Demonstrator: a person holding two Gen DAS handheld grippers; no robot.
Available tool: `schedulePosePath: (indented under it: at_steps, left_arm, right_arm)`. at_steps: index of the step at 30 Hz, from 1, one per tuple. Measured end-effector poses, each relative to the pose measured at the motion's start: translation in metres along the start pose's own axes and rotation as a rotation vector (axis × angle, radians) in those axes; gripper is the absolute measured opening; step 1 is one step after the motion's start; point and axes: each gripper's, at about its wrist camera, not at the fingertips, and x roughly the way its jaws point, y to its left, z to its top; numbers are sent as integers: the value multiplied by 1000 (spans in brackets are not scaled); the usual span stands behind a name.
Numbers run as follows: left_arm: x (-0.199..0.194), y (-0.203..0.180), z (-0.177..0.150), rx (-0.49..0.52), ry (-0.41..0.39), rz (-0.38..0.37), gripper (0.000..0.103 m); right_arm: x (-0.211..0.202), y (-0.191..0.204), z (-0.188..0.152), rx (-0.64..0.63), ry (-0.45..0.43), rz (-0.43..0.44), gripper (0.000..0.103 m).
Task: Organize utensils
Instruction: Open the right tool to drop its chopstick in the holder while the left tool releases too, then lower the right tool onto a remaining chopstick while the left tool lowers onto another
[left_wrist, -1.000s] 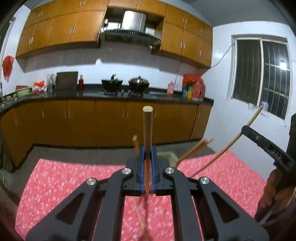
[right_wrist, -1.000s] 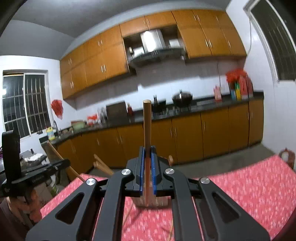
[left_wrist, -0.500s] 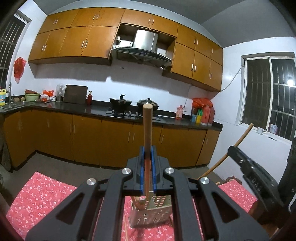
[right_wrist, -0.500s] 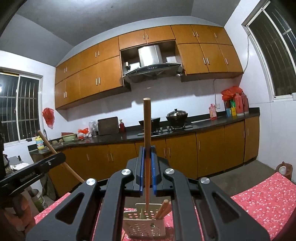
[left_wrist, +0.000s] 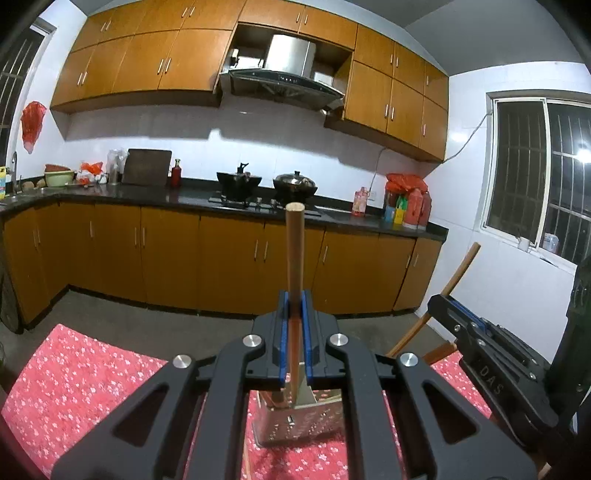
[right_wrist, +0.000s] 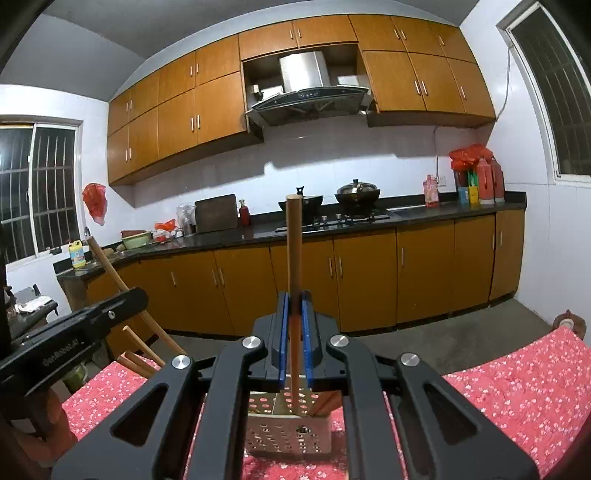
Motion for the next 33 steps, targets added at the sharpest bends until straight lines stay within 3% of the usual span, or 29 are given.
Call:
schedulePosePath:
  at_steps: [1, 2, 4, 12, 15, 19, 22, 27, 33]
  left_arm:
    - [0, 1, 0, -1, 0, -1, 11]
    - [-2, 1, -1, 0, 1, -4, 13]
    - [-6, 3, 0, 1, -4, -3, 19]
    - [-37, 16, 3, -26, -24, 3, 26]
    - [-55, 28, -3, -31, -22, 23, 29]
    - [-71, 48, -29, -39, 27, 78, 32]
    - [-64, 62, -61, -42, 118, 117, 33]
    - [-39, 76, -121, -68, 306, 134, 32]
    - [-20, 69, -172, -65, 454, 105, 32]
  right_arm:
    - [-1, 0, 1, 5, 2, 2, 15]
    - [-4, 0, 2, 11, -2, -1, 27]
    - [-8, 0, 4, 15, -11, -5, 36]
    - [-43, -8, 14, 20, -60, -23, 36]
    - [-53, -21, 7, 38, -39, -59, 36]
    - [-50, -46, -23, 53, 75, -136, 36]
    - [-33, -67, -64, 98, 245, -172, 36]
    - [-6, -68, -138, 136, 513, -124, 34]
    - [7, -39, -191, 62, 664, -82, 28]
